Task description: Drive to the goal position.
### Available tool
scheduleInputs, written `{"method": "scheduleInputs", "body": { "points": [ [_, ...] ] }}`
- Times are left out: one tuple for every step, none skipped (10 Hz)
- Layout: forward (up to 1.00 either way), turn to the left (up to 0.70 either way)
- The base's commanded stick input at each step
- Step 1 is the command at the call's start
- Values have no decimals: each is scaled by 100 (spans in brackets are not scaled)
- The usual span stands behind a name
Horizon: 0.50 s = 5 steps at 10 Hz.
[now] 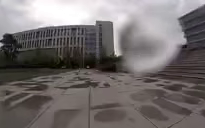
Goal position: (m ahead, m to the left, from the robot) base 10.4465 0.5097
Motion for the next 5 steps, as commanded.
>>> {"method": "scheduleInputs", "body": {
  "points": [
    [70, 0],
    [70, 0],
    [70, 0],
    [70, 0],
    [70, 0]
  ]
}}
